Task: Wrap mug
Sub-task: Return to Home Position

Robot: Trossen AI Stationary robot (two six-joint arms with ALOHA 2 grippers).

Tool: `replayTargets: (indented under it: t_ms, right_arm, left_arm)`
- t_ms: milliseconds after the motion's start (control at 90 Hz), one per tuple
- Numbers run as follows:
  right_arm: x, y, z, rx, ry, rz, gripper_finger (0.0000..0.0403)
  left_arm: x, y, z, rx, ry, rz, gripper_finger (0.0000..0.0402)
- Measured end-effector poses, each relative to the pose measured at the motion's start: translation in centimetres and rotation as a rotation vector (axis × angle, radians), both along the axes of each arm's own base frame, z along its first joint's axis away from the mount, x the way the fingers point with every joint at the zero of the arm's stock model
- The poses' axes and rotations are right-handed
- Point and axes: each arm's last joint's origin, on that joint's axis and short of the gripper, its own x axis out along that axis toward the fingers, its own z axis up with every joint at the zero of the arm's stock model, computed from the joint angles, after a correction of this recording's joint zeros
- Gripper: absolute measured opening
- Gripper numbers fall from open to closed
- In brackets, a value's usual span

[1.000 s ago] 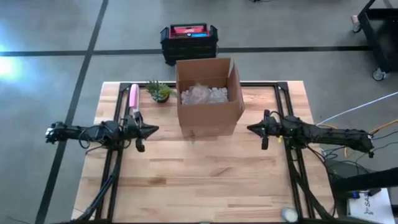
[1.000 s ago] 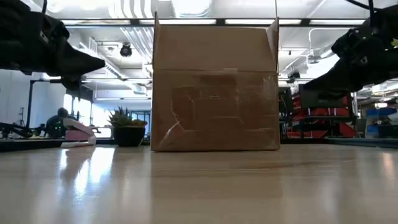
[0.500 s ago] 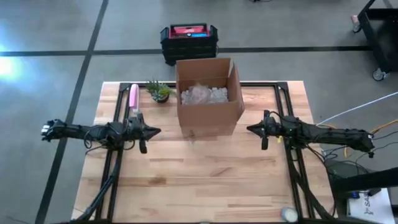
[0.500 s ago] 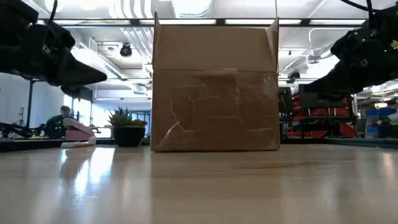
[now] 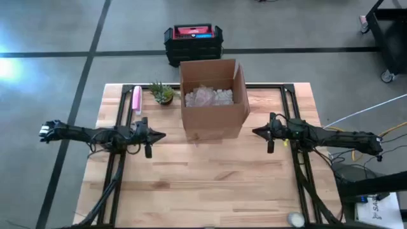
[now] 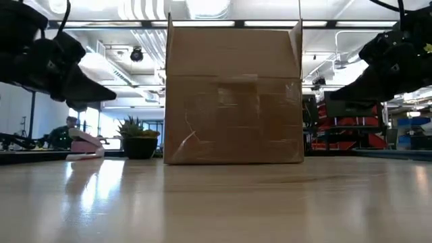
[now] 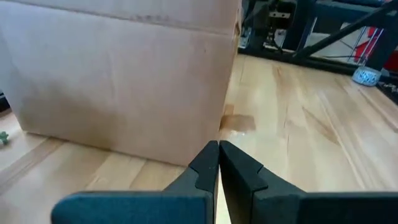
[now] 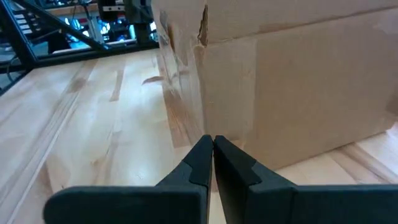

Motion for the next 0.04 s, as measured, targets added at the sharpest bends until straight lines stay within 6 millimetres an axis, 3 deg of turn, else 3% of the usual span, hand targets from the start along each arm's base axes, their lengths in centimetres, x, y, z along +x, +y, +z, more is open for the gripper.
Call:
replayTargets:
  t_ms: [44]
  right_arm:
    - [0.00, 0.00, -0.02, 0.000, 0.001, 0.000, 0.0000]
  left_arm:
    - [0.02, 0.00, -0.04, 0.000, 0.004, 0.000, 0.0000]
